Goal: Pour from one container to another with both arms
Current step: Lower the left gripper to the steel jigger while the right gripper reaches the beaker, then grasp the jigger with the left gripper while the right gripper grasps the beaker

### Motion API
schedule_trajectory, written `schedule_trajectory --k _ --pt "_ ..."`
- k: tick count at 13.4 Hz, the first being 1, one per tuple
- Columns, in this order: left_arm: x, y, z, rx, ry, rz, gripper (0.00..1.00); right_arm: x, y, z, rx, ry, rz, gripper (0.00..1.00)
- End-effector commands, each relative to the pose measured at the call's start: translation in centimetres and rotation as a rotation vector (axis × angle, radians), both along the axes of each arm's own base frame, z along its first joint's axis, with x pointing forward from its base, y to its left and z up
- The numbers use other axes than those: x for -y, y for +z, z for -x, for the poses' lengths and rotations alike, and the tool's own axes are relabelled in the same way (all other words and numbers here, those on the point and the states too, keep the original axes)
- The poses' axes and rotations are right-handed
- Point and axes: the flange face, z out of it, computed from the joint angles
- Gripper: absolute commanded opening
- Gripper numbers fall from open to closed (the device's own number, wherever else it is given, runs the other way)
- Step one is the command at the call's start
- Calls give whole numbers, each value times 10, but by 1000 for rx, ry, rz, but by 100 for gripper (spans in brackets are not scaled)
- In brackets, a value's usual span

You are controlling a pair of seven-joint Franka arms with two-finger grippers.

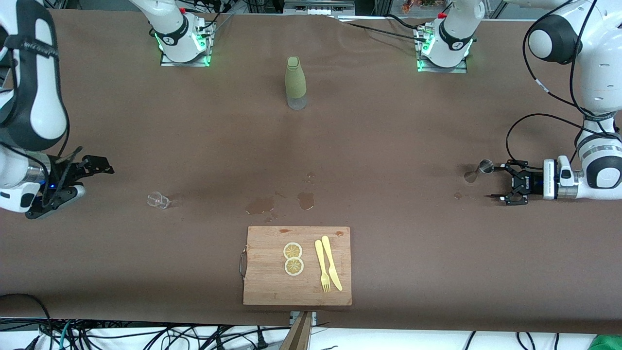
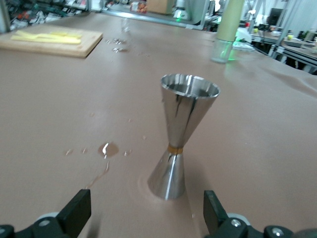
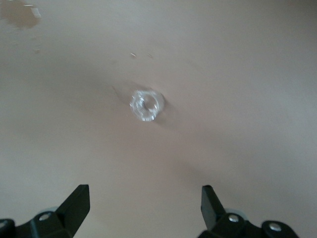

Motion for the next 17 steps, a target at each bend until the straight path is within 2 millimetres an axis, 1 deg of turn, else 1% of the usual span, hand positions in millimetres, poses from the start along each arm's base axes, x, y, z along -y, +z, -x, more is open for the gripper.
schedule_trajectory --k 1,3,5,6,7,9,10,11,13,15,16,17 --pt "22 -9 -4 111 -69 94 100 19 -29 -6 71 171 -151 100" --pt "34 -9 -4 104 -91 136 100 22 -53 -8 110 268 -259 100" --pt "40 -7 -2 99 -113 161 100 28 -84 -11 181 377 -372 100" --pt "40 -6 -2 98 -116 161 99 32 -103 -10 216 428 -428 100" --pt "40 -6 -2 97 -120 160 94 37 -121 -9 255 465 -487 100" --pt "39 -9 0 116 -130 169 92 49 -155 -5 326 520 -572 100" --pt "39 -10 1 114 -131 170 93 57 -172 -2 363 545 -605 100" --pt "38 -10 2 113 -133 169 93 61 -187 0 402 567 -636 100" --pt "37 -12 4 105 -145 164 92 68 -214 7 463 592 -697 100" --pt "36 -15 8 97 -152 162 91 65 -234 12 522 600 -776 100" --pt "35 -16 10 107 -163 162 88 67 -242 13 555 610 -789 100" --pt "35 -16 11 110 -166 165 87 65 -249 13 585 610 -803 100"
